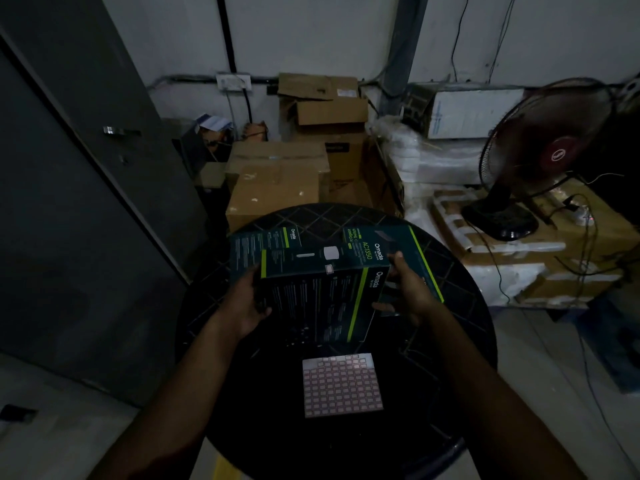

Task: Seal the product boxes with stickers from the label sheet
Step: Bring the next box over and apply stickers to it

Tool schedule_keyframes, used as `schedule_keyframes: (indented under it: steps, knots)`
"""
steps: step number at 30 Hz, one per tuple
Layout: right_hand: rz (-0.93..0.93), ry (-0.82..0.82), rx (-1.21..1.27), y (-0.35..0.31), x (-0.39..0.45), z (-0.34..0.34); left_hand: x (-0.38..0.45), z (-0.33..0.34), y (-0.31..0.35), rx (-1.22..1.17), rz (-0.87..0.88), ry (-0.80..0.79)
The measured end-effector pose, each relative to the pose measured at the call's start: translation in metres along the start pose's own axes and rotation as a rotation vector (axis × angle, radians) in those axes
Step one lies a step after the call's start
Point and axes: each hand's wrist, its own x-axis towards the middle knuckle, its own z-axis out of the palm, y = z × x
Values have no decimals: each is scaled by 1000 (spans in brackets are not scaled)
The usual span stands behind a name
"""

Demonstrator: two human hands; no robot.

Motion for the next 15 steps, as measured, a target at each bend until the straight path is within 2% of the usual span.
schedule_keyframes:
  steps: [4,6,11,15]
  knots:
    - [141,41,-14,-3,-3,7,3,-1,7,-23,-230,-50]
    - [191,46,13,-3,-3,11,1,0,5,-85,-282,-36]
    - [335,63,-75,-1,-10,7,-13,-11,-5,-91,-309,-49]
    - [278,12,-34,6,-31,1,-34,-19,-16,-21,-218,-141]
